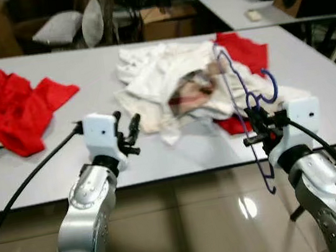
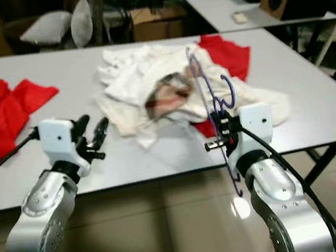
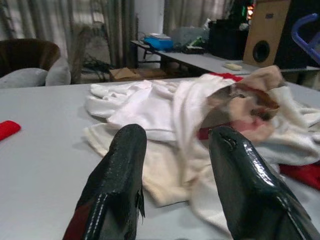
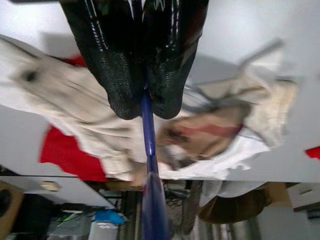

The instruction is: Hang hanger

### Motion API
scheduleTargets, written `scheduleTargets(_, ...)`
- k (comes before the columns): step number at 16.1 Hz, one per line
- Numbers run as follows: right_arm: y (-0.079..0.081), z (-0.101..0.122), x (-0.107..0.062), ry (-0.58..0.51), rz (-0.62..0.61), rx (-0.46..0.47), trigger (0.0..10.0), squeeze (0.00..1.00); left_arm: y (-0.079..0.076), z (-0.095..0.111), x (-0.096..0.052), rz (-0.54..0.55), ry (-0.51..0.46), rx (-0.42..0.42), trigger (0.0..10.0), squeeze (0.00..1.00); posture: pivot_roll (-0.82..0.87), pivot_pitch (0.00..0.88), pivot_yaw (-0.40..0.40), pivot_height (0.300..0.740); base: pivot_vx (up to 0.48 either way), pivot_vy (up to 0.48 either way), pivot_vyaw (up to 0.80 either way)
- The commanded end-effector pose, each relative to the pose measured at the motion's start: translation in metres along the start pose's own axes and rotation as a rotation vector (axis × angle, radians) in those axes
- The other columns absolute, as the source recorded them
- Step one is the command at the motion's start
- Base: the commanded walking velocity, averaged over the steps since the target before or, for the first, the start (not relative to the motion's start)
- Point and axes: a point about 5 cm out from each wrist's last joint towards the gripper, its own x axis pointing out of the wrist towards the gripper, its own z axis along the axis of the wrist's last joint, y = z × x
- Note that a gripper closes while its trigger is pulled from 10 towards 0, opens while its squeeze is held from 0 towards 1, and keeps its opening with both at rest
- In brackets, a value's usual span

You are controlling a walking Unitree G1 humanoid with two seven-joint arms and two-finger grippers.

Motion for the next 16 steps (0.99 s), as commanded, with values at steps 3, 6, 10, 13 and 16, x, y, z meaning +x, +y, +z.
scheduleTargets(3, -0.008, -0.006, -0.001, 0.023, -0.052, 0.014, 10.0, 0.0, 0.003, -0.001, 0.002, 0.004, -0.002, -0.028, 10.0, 0.0, -0.04, 0.0, -0.038, 0.74, 0.0, 0.0, -0.8)
scheduleTargets(6, -0.006, -0.001, 0.006, 0.002, -0.034, -0.001, 10.0, 0.0, 0.006, 0.001, 0.007, 0.009, 0.009, -0.082, 10.0, 1.0, -0.02, 0.012, -0.026, 0.74, 0.304, 0.0, 0.0)
scheduleTargets(10, 0.004, -0.005, 0.008, 0.007, 0.039, -0.045, 10.0, 0.0, 0.024, 0.003, 0.004, 0.058, -0.013, 0.009, 10.0, 1.0, -0.02, 0.0, -0.038, 0.74, 0.348, 0.0, 0.0)
scheduleTargets(13, -0.003, -0.004, 0.01, 0.004, 0.022, -0.029, 10.0, 0.0, 0.024, 0.007, 0.008, 0.055, -0.023, 0.02, 10.0, 1.0, -0.01, 0.014, -0.031, 0.74, 0.409, 0.0, 0.0)
scheduleTargets(16, -0.011, -0.01, 0.008, 0.016, -0.017, -0.018, 10.0, 0.0, 0.023, 0.005, 0.004, 0.028, -0.016, 0.031, 10.0, 1.0, -0.01, 0.01, -0.033, 0.74, 0.416, 0.0, 0.0)
